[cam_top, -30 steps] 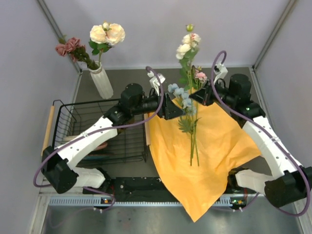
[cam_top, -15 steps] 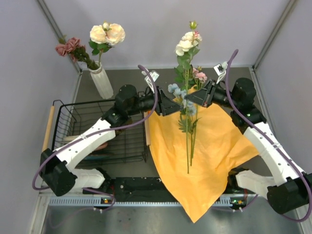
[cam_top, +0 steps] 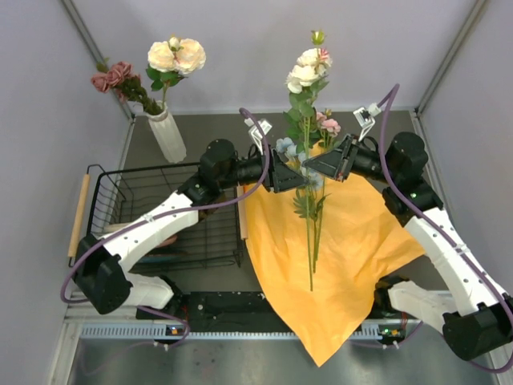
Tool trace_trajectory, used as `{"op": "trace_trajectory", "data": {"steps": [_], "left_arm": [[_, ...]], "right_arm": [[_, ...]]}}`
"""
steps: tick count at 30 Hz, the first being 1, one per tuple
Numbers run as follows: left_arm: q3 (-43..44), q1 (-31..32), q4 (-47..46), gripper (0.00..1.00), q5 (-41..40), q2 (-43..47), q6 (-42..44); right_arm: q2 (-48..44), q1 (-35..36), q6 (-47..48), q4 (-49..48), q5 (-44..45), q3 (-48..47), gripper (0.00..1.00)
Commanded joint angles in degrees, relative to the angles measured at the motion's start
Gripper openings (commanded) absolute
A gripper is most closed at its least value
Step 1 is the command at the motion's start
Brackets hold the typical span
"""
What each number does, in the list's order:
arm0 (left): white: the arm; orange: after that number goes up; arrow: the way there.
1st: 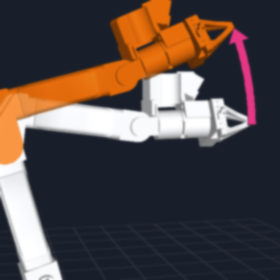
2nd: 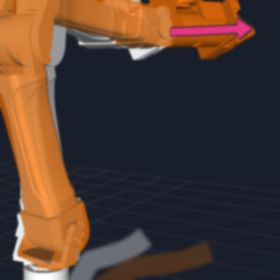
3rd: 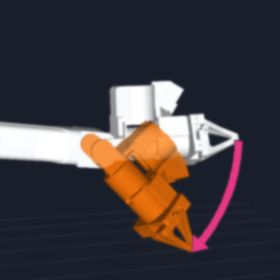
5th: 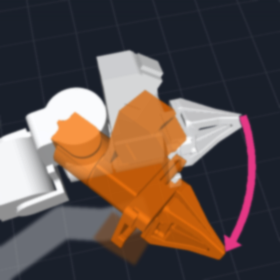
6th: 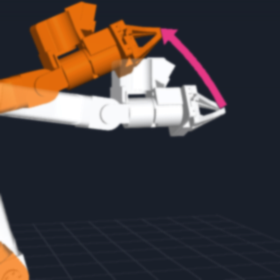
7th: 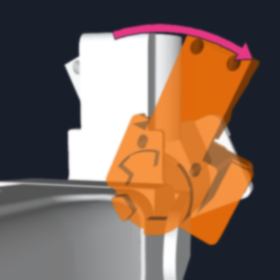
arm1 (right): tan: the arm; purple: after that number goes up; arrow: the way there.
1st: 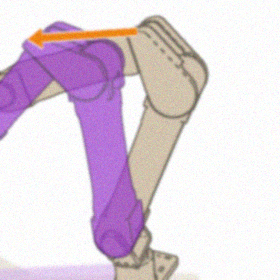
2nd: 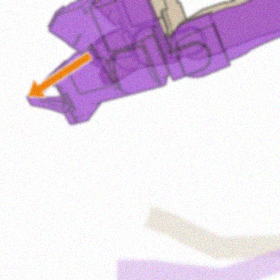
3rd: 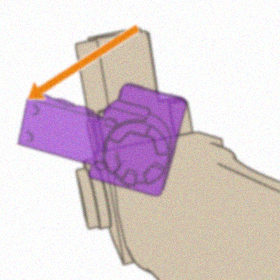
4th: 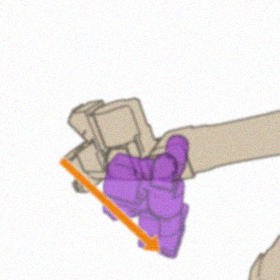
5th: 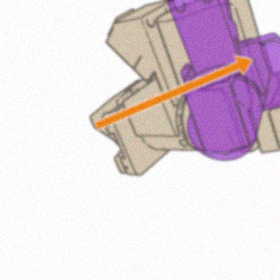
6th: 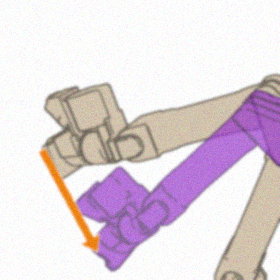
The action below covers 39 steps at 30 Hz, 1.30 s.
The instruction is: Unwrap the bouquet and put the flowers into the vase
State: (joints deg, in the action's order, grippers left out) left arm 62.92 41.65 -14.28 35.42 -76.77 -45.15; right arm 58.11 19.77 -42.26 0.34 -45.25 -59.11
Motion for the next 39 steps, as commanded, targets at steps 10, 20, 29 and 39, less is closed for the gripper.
{"op": "trace_trajectory", "data": {"steps": [10, 20, 29, 39], "left_arm": [[3.5, 1.1, -4.2, 0.26, 1.8, -0.3, 0.5], [4.1, 1.1, 1.6, 0.00, -4.1, 2.4, 5.7], [3.7, 0.0, 11.6, 0.00, -22.2, 13.0, 16.8], [7.3, -1.8, 18.9, 0.00, -51.6, 27.0, 38.7]], "right_arm": [[-1.1, 1.4, 0.4, -3.4, -2.0, -0.7, 0.00], [-1.2, 1.4, 3.8, 2.9, 0.6, -3.5, 0.39], [-7.0, 1.2, 11.6, 17.8, 19.7, -7.2, 0.98], [-9.2, 1.0, 11.4, 19.1, 22.1, -4.4, 0.98]]}}
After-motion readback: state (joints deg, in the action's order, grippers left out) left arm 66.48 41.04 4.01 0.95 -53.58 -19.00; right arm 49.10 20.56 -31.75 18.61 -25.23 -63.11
